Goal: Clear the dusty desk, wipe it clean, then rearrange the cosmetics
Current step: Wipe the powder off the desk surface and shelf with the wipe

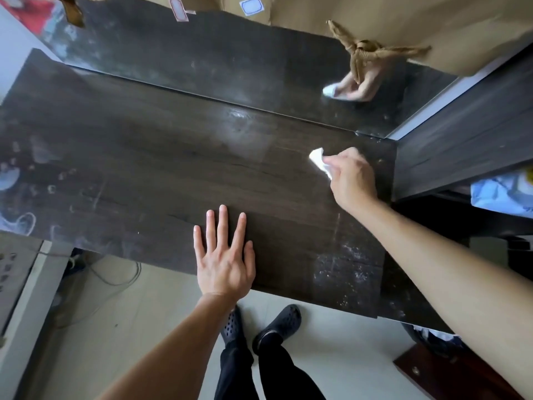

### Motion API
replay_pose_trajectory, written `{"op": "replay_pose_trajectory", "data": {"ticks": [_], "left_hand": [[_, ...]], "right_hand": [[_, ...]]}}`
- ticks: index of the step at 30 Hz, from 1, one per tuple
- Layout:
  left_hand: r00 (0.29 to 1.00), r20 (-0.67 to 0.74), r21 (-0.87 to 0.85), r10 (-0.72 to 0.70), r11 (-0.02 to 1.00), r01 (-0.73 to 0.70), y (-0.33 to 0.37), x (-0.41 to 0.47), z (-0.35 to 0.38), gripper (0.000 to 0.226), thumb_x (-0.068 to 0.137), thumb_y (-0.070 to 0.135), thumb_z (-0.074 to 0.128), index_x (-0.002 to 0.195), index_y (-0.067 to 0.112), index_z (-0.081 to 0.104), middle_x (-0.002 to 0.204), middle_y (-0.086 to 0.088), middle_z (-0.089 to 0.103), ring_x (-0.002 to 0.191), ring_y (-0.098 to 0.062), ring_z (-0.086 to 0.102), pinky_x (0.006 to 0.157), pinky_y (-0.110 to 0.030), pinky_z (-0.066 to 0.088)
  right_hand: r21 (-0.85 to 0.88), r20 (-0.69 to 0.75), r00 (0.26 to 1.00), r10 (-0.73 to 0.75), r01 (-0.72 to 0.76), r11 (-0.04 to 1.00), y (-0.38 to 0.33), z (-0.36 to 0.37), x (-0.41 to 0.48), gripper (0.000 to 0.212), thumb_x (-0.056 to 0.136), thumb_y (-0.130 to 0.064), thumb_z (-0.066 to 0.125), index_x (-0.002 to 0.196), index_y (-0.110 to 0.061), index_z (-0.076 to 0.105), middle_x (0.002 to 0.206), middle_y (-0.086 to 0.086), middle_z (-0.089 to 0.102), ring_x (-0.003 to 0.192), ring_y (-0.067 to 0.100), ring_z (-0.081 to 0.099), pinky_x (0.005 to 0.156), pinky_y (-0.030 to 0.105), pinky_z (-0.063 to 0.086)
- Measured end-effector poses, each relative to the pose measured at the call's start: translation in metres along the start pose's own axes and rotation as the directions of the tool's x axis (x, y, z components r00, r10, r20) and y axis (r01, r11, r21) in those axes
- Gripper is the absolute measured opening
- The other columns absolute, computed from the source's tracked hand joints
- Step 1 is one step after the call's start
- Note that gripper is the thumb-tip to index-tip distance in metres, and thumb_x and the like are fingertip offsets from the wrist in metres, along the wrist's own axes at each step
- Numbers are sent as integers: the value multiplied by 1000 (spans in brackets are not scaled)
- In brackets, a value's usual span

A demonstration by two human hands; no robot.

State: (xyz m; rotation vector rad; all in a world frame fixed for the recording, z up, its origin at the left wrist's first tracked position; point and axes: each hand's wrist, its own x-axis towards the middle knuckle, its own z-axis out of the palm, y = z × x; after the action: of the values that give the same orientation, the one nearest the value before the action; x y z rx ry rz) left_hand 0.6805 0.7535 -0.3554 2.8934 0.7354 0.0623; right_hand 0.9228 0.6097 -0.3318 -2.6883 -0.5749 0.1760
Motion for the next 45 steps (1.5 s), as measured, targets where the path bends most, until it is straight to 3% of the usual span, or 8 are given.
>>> {"op": "replay_pose_trajectory", "data": {"ticks": [3,6,13,23,30,36,41,45], "left_hand": [[1000,10,-10,-4,1000,4,-1,-1,-1,53,93,37,38,144,22,39,155,-14,26,145,-34,15,116,-54,12],[1000,19,-19,-16,1000,16,0,0,-2,53,93,37,37,144,23,39,155,-14,26,145,-34,15,116,-54,13],[999,24,-26,-29,999,30,1,1,0,53,92,37,38,144,24,39,155,-13,26,145,-33,15,116,-53,13],[998,54,-40,-24,999,27,0,-3,-3,54,94,39,28,145,23,37,156,-12,21,145,-32,11,116,-53,10],[1000,12,-41,-22,999,22,1,-1,-4,53,93,37,32,143,22,41,155,-14,26,144,-33,15,116,-53,12],[999,-49,-54,-23,998,20,2,-1,1,51,92,35,39,141,22,45,154,-13,29,144,-33,18,116,-53,14],[999,-49,-33,-16,999,14,-1,-2,2,51,91,34,41,141,22,44,154,-13,28,144,-33,18,116,-52,13],[999,-36,-27,-11,1000,10,1,-1,1,52,92,35,40,142,22,44,154,-14,27,145,-33,17,117,-52,13]], "right_hand": [[98,67,965,-255,248,964,-15,2,-94,21,82,-4,57,90,-18,71,81,2,49,75,20,47,62,27,36],[248,292,896,-333,265,932,-20,-10,-177,18,90,-21,52,88,-20,69,81,-4,45,77,13,46,62,27,39],[60,-2,1000,29,-29,998,8,-11,-83,31,78,7,58,97,-12,74,87,10,58,79,31,58,70,24,38],[232,265,937,-226,165,959,-7,-11,-258,31,84,-14,57,107,-33,62,83,-10,45,79,10,48,64,19,40],[-8,-50,997,-59,59,998,2,-60,-80,28,78,3,49,95,-13,63,92,8,52,86,29,52,65,33,38],[-232,17,998,-67,69,970,-12,-25,33,42,81,7,50,116,-14,57,115,13,48,112,31,42,87,41,42],[-249,151,982,-116,151,957,-6,1,23,74,84,14,41,149,-15,19,155,7,17,144,25,13,115,36,22],[-286,126,992,-17,53,957,23,-19,17,65,85,8,41,146,-10,25,154,10,23,143,27,19,116,37,20]]}}
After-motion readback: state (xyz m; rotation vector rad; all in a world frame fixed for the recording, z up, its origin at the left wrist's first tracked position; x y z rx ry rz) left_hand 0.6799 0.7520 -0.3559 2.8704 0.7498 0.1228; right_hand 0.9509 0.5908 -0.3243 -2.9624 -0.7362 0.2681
